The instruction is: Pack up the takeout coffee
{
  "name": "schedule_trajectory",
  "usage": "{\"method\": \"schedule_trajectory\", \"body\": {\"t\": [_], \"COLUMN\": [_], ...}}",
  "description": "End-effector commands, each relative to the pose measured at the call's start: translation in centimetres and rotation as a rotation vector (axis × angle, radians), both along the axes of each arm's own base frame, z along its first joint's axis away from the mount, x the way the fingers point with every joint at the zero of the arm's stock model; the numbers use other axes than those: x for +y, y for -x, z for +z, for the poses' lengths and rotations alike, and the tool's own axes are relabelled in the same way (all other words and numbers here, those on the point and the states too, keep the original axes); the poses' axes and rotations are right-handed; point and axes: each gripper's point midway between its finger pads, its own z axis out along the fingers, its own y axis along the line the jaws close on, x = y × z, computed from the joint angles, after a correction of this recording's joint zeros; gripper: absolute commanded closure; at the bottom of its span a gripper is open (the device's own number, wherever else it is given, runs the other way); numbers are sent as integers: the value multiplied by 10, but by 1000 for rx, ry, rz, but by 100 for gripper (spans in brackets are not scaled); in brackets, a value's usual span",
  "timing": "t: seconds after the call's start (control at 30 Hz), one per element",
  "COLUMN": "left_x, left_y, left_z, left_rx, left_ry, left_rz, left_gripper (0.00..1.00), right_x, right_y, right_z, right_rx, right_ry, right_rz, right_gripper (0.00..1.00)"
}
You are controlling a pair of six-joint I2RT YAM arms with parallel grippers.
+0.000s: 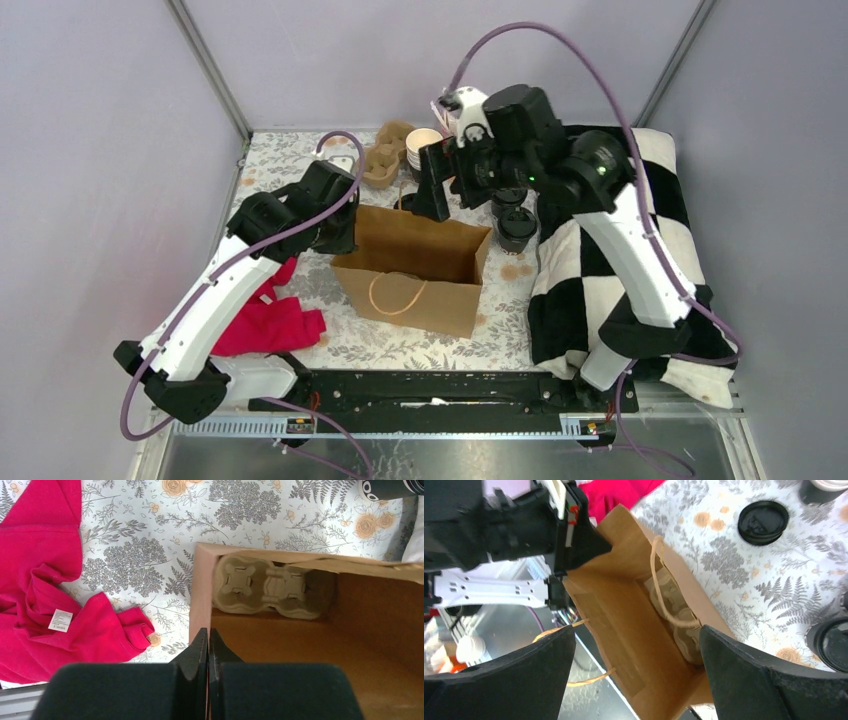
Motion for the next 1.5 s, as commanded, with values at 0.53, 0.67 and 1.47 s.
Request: {"method": "schedule_trajectory", "body": {"t": [0.53, 0.67, 1.47], "left_x": [23, 9, -1], "left_y": [17, 13, 15], "left_z": [5, 5, 5], "left_rx": [-79, -90, -69], "left_ry": [57, 103, 154], "left_rz": [68, 23, 4], "left_gripper": [100, 100, 100], "right_x": [-206, -203, -198], "right_y": [-102, -113, -137], "right_z": [-88, -155, -249], "right_rx": [43, 174, 297], "right_ry": [243, 382, 595], "right_rz": [-759, -693, -525], "right_gripper": [0, 0, 0]}}
